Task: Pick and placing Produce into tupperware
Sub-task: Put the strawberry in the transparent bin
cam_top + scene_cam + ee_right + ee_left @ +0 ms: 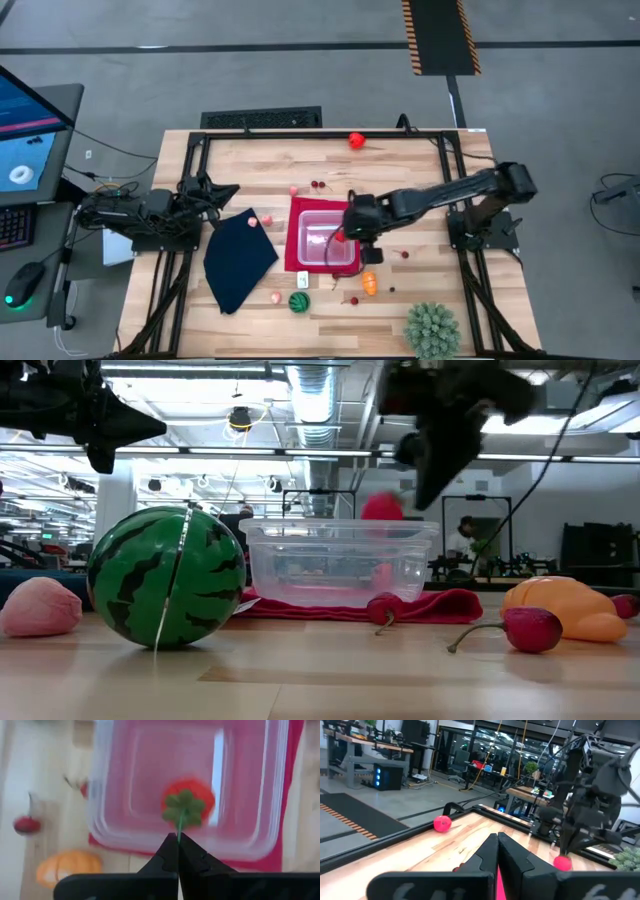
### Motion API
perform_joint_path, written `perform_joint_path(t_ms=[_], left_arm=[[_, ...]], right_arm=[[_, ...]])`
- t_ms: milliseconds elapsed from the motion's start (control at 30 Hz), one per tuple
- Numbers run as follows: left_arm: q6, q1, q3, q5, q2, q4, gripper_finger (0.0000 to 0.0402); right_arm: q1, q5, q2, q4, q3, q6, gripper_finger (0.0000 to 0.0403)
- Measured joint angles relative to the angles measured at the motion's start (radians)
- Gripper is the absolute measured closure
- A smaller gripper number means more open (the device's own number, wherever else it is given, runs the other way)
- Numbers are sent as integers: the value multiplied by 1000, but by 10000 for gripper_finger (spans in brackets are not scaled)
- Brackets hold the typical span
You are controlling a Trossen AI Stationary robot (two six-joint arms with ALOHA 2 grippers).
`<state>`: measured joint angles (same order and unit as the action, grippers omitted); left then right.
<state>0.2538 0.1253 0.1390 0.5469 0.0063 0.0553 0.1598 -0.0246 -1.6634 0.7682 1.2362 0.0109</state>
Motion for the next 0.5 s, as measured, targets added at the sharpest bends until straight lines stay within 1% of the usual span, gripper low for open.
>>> perform_joint_path(t_ms=[133,200,300,433,500], left_arm=[[0,0,0,0,0,2,401],[0,0,0,0,0,2,401],[0,0,0,0,0,6,401],[17,0,0,-5,0,14,401],[20,0,0,-12,0,19,401]], right_arm=[[1,1,-92,55,123,37,387],[1,3,-139,54,170,59,384],[-7,49,-189,64,220,80,385],[-26,66,-247,70,243,103,387],[-35,69,-258,70,245,112,379]])
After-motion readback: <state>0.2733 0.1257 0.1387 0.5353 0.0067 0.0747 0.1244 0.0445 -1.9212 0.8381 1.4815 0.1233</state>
